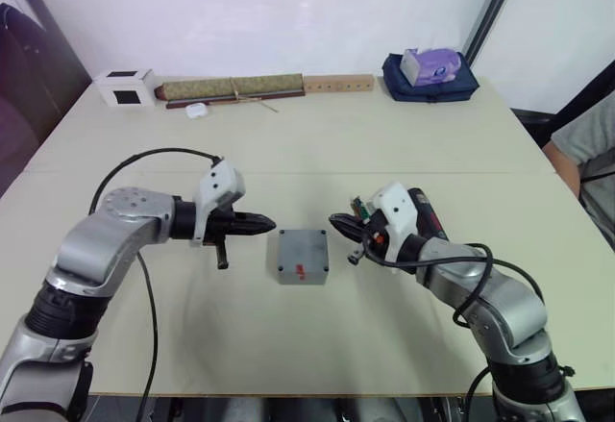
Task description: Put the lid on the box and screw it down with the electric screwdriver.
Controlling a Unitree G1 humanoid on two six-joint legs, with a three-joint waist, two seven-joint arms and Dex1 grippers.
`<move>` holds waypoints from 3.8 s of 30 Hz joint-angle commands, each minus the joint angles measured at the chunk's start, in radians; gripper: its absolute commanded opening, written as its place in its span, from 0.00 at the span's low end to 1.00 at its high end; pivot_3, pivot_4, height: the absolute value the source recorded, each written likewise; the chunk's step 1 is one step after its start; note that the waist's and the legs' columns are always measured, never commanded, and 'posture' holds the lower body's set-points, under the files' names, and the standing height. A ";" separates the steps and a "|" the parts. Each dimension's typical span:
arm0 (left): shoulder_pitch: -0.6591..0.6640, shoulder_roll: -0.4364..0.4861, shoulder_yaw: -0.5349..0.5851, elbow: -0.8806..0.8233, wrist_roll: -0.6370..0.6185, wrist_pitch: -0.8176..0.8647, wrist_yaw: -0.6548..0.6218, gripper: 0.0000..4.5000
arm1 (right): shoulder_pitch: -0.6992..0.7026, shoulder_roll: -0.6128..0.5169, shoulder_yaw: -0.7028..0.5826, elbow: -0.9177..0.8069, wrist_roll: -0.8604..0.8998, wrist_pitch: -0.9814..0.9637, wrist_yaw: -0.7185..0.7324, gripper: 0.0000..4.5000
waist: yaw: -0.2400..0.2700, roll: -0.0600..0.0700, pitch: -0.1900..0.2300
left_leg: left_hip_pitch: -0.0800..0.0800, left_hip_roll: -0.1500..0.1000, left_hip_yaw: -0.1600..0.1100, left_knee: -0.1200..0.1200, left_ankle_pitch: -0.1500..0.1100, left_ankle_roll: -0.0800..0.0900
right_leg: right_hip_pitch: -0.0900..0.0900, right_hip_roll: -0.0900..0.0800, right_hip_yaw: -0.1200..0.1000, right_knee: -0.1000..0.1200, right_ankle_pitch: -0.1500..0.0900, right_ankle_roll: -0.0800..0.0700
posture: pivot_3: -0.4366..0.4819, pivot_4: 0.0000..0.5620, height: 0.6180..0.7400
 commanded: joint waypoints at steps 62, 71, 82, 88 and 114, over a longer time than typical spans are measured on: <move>-0.008 -0.022 -0.012 -0.022 0.009 -0.043 0.017 0.00 | 0.020 0.019 0.052 0.035 -0.096 -0.113 0.038 0.00 | 0.001 0.000 0.000 | 0.000 0.000 0.000 0.001 0.000 0.000 | 0.000 0.000 0.000 0.000 0.000 0.000 | 0.48 0.27 1.00; -0.007 -0.023 -0.015 -0.021 0.018 -0.053 0.019 0.00 | 0.016 0.011 0.054 0.035 -0.103 -0.124 0.053 0.00 | 0.001 0.000 0.000 | 0.000 0.000 0.000 0.001 0.000 0.000 | 0.000 0.000 0.000 0.000 0.000 0.000 | 0.48 0.27 1.00; -0.009 -0.022 -0.013 -0.018 0.014 -0.047 0.017 0.00 | 0.037 -0.020 0.109 0.042 -0.160 -0.153 0.071 0.00 | 0.000 0.000 0.000 | 0.000 -0.001 0.000 0.001 0.000 0.000 | 0.000 0.000 0.000 0.000 0.000 0.000 | 0.48 0.27 1.00; -0.019 -0.031 -0.018 -0.009 0.016 -0.050 0.017 0.00 | 0.030 -0.029 0.096 0.048 -0.166 -0.158 0.080 0.40 | 0.000 0.000 0.000 | 0.000 -0.001 0.000 0.001 0.000 0.000 | 0.000 0.000 0.000 0.001 0.000 0.000 | 0.48 0.27 1.00; -0.144 -0.019 -0.081 -0.120 -0.049 -0.072 -0.143 0.00 | -0.375 -0.631 -0.244 0.417 0.326 0.753 0.190 0.99 | 0.003 0.003 0.001 | -0.003 -0.001 0.001 0.002 0.000 0.000 | -0.001 -0.001 0.000 0.000 0.001 0.001 | 0.48 0.27 1.00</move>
